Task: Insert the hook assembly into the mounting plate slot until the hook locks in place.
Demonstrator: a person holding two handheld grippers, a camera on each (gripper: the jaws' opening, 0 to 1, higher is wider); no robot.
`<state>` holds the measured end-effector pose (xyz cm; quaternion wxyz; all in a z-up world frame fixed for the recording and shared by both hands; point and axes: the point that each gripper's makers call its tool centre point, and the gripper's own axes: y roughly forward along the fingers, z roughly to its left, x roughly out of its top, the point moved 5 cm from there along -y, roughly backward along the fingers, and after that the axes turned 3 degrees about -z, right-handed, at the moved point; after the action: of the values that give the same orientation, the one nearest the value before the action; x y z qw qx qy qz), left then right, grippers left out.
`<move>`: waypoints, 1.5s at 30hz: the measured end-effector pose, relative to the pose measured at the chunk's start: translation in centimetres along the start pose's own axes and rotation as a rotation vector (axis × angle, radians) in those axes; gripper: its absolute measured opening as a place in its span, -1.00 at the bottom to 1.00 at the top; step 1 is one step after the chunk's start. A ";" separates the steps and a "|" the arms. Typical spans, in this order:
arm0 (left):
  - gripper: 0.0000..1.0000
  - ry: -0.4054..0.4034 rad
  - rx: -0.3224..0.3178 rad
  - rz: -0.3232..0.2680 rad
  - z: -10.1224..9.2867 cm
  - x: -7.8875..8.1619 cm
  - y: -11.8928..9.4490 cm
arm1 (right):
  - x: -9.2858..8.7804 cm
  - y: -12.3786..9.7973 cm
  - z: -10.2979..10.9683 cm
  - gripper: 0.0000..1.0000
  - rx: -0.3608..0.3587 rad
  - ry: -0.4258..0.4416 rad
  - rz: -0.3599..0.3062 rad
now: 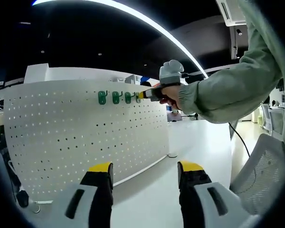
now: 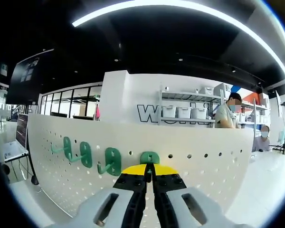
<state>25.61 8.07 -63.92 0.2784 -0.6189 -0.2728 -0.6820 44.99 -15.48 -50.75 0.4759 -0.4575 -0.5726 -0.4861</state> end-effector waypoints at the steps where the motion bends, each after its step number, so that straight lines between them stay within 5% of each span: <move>1: 0.13 0.000 0.000 0.000 0.0 0.0 0.0 | 0.0 0.0 0.0 -0.97 0.001 -0.001 0.001; 28: 0.14 0.008 0.008 0.001 0.1 0.1 -0.1 | 0.8 -1.1 -0.3 -0.35 -0.024 -0.034 -0.027; 45: 0.14 0.028 0.015 0.002 0.1 0.1 -0.1 | 1.2 -4.7 0.3 -0.06 -0.015 -0.006 -0.034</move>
<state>25.56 8.23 -63.78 0.2873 -0.6075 -0.2733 -0.6883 40.18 -15.67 -50.18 0.4624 -0.4526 -0.5783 -0.4969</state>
